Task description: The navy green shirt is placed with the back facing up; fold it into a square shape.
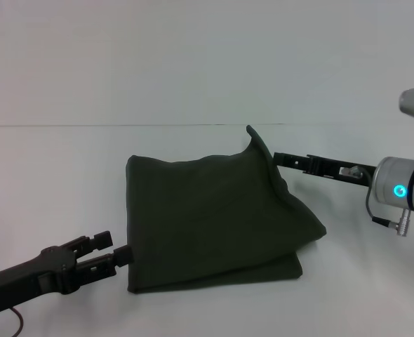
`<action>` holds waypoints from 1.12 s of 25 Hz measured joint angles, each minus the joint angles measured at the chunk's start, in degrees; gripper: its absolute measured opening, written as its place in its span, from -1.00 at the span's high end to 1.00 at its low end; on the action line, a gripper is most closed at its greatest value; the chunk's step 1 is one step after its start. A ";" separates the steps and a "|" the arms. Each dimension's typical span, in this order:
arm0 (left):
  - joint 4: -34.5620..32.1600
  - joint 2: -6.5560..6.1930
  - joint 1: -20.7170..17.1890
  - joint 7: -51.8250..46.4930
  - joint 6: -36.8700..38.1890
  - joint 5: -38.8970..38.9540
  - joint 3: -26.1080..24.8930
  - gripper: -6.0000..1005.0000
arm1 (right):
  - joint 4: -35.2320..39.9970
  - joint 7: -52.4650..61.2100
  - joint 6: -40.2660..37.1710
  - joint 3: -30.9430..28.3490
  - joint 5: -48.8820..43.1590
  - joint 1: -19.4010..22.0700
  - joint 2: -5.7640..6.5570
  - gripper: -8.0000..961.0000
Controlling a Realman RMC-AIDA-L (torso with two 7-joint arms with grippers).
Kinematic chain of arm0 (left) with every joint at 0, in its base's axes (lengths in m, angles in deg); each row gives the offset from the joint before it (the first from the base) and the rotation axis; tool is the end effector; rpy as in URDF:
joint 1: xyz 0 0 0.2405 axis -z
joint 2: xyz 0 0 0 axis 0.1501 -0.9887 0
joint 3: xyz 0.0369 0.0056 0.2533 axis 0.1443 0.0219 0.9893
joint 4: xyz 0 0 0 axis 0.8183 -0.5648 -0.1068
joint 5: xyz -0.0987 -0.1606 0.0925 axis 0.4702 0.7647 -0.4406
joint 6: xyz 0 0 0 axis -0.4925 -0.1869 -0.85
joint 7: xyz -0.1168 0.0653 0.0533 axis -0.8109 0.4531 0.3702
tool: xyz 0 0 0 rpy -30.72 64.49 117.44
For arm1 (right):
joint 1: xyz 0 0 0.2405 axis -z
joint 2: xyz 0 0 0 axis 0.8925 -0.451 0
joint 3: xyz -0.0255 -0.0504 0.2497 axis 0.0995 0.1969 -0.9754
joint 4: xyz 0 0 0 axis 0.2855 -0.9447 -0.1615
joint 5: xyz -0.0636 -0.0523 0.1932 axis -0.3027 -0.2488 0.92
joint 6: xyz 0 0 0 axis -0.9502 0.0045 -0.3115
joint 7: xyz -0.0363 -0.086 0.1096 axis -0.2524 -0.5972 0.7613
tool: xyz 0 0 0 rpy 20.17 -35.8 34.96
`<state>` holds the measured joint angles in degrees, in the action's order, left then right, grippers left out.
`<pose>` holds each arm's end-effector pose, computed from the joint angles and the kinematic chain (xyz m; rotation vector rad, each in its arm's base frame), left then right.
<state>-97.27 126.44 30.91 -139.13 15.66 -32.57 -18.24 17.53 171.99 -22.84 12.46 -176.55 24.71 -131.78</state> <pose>-0.3091 0.2790 0.0062 -2.4263 -1.1539 -1.0384 0.2525 0.4213 -0.0321 -2.0774 1.4093 0.6319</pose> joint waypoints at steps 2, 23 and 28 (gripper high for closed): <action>-0.01 0.00 0.02 -0.01 0.00 0.00 0.00 -0.83 | -0.19 0.26 0.72 -0.01 -1.62 -0.54 -0.32 -0.66; -0.03 0.33 0.06 -0.04 0.39 -0.01 0.00 -0.83 | -1.12 0.33 3.27 1.20 -3.63 -0.98 -0.75 0.20; -0.03 0.34 0.07 -0.04 0.29 -0.01 0.00 -0.83 | -1.02 0.31 3.10 1.17 -3.70 -1.00 -0.75 0.43</action>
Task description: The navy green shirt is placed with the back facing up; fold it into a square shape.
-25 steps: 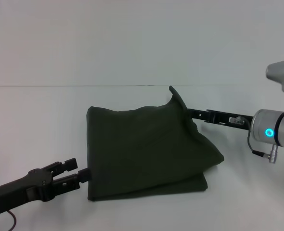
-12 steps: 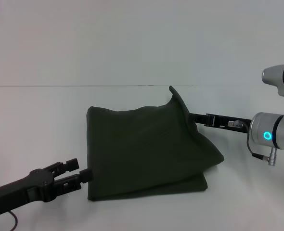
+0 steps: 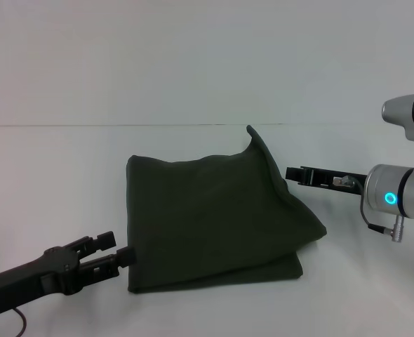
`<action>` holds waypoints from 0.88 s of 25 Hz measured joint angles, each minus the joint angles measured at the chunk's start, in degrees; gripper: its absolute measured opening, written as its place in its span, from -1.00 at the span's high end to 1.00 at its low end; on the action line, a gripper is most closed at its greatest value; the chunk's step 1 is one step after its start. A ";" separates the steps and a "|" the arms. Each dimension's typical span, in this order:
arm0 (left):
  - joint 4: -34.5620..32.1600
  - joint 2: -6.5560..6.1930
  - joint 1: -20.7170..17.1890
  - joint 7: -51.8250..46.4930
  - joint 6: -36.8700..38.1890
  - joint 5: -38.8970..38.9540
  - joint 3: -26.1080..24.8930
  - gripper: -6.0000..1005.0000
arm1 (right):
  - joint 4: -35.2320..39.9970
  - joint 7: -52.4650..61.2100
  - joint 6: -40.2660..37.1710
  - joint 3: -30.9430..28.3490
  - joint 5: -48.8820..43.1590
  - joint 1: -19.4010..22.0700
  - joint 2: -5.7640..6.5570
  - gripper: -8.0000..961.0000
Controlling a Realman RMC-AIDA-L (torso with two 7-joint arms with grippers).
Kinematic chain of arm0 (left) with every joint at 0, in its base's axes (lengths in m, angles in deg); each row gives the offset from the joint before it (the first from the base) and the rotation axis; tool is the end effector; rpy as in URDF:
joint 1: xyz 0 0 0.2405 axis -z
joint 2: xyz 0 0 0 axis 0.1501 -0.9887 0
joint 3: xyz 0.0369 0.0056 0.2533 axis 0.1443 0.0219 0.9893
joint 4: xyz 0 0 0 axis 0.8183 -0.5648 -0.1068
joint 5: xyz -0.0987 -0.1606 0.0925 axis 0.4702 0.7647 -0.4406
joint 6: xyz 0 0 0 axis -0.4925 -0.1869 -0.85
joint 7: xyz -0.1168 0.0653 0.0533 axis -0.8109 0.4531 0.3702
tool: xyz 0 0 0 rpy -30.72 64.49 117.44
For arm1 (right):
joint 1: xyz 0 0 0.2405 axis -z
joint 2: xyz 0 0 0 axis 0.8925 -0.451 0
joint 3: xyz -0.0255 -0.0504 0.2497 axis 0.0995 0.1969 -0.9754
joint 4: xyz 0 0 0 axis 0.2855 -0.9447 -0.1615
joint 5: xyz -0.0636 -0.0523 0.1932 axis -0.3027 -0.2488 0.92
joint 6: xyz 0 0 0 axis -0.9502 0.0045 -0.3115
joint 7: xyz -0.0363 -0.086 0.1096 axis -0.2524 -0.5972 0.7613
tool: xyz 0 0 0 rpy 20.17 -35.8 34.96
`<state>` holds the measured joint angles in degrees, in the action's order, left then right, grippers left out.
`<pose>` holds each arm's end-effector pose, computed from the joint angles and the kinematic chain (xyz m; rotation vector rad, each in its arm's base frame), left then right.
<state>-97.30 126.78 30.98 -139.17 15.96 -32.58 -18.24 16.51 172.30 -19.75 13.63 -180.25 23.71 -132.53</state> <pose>-0.3069 0.2784 0.0041 -2.4314 -1.1551 -1.0496 0.2546 0.4209 -0.0438 -2.0935 1.3780 0.5332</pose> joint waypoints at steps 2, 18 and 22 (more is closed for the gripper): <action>0.00 0.00 0.00 0.00 -0.03 0.00 0.00 -0.83 | 0.07 0.00 0.02 -0.34 0.10 0.03 0.00 0.52; 0.00 0.00 0.07 0.00 -0.10 0.52 -0.08 -0.83 | -2.14 -8.71 -9.21 -3.72 6.84 -1.23 -0.39 0.60; 0.00 -0.07 0.19 -0.37 -0.07 0.64 -0.09 -0.83 | -4.89 -9.79 -5.17 -1.89 6.92 -3.27 -0.49 0.34</action>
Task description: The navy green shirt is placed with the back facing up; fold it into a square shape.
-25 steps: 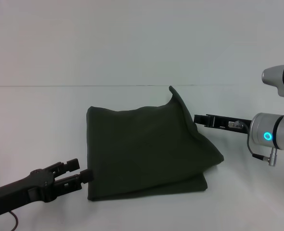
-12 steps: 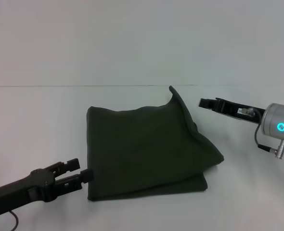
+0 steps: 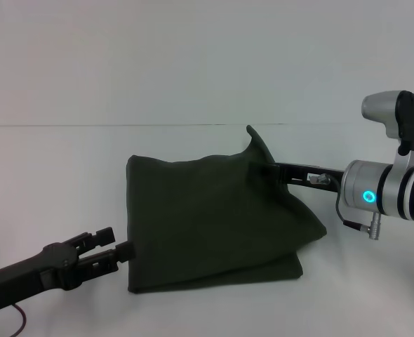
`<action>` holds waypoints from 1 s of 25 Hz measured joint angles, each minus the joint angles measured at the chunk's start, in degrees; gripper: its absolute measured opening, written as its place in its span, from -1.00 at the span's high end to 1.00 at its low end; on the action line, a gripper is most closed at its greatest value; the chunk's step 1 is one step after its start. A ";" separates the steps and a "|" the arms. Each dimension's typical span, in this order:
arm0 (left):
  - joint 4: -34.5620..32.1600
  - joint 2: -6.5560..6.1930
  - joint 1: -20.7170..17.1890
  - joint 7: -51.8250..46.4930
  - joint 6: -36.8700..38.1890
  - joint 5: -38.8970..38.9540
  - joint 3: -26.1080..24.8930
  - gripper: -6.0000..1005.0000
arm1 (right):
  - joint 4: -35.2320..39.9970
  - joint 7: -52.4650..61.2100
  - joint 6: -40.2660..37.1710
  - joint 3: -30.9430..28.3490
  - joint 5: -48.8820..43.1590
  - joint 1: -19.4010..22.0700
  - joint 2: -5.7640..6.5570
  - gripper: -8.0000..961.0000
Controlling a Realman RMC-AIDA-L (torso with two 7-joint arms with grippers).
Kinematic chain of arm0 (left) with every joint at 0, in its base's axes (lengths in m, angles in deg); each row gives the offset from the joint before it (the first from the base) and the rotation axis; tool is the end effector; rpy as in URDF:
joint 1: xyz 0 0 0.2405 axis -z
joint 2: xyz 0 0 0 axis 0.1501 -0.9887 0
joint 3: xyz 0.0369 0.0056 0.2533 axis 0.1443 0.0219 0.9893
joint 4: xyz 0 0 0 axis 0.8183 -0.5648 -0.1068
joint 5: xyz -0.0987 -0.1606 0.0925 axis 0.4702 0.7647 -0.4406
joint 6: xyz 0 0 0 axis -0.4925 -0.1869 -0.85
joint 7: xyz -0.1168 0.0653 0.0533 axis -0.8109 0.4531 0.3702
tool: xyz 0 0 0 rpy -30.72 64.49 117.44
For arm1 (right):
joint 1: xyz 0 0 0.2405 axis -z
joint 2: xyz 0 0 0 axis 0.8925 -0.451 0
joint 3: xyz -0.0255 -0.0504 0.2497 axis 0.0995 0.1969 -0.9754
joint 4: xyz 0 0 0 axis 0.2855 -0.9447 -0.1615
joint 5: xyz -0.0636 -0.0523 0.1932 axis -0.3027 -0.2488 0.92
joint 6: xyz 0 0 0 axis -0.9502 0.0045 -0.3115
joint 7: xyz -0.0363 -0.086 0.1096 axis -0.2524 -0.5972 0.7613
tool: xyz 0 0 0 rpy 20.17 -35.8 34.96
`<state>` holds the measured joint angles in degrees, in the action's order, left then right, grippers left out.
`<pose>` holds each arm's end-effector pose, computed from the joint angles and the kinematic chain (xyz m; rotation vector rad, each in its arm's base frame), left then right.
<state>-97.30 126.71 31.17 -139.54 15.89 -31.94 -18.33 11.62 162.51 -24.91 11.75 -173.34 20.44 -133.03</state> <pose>-0.3058 0.2807 0.0058 -2.4203 -1.1551 -1.0624 0.2287 0.4194 -0.0589 -2.2216 1.3196 0.6425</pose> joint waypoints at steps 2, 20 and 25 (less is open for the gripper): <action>0.00 -0.02 0.05 -0.12 -0.05 0.03 0.00 -0.83 | -0.30 -0.02 1.59 0.24 0.02 -0.18 -0.02 0.23; 0.00 -0.11 0.23 -0.40 0.40 0.07 0.00 -0.83 | -1.36 1.69 8.54 -1.61 0.12 2.25 0.61 0.20; 0.00 -0.10 0.10 -0.42 0.56 0.07 0.01 -0.83 | 0.31 1.25 4.90 -6.54 0.17 4.60 0.67 0.21</action>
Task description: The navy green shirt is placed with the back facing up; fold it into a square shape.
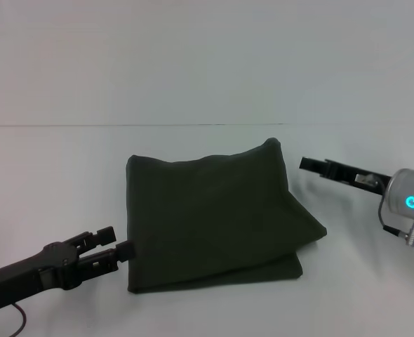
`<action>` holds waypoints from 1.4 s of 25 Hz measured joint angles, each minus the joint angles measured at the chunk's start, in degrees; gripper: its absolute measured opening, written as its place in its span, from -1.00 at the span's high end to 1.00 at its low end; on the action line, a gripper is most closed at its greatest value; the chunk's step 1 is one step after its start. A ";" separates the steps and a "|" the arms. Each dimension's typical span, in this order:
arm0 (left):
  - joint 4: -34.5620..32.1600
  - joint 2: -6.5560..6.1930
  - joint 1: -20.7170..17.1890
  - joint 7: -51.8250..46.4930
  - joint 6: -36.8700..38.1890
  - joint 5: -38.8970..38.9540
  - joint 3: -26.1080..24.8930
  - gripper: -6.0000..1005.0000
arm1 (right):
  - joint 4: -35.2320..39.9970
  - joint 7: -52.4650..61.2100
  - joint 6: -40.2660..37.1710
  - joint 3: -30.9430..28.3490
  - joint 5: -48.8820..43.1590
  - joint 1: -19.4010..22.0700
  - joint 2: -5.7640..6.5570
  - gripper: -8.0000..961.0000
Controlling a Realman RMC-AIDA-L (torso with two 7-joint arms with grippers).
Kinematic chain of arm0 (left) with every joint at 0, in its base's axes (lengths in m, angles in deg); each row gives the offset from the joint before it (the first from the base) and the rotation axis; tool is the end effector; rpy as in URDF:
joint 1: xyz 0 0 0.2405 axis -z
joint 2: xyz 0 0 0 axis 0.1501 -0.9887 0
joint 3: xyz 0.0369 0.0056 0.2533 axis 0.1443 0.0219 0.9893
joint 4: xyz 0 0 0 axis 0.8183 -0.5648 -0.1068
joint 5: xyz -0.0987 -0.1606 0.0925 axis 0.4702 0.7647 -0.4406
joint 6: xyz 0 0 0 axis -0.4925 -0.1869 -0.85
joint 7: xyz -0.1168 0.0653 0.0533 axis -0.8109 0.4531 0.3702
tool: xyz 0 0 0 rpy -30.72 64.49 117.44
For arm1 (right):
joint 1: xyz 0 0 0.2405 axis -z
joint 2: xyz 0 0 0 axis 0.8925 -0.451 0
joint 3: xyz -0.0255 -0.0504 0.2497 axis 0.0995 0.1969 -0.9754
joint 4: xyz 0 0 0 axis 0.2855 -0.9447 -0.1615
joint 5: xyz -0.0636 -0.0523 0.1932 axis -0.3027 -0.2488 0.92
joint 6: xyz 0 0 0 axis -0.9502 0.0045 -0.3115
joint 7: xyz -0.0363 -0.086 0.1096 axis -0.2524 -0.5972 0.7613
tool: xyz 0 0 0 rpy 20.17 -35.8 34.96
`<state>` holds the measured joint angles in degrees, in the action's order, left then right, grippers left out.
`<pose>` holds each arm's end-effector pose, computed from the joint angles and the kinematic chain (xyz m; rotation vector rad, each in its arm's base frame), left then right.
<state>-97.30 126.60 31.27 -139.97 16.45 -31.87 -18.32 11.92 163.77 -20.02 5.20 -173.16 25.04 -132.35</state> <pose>-0.3046 0.2806 0.0069 -2.4254 -1.1589 -1.0727 0.2787 0.4157 -0.0323 -1.9476 1.4407 0.6706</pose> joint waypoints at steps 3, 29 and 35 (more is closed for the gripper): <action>0.00 0.00 0.00 -0.06 0.13 0.00 -0.01 -0.83 | 2.19 -4.41 -7.99 -2.86 1.27 1.54 -0.21 0.21; 0.00 0.14 0.33 -2.13 -0.45 1.12 -0.01 -0.83 | -1.05 -8.25 -8.49 3.54 2.17 5.42 0.62 0.02; -0.04 -1.18 2.07 -8.98 -1.79 2.07 0.18 -0.83 | 6.66 -18.59 -25.52 -0.11 2.16 10.96 0.66 -0.02</action>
<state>-97.34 125.42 33.34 -148.95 14.66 -29.81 -18.14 18.58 145.18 -45.54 5.09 -171.01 36.00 -131.69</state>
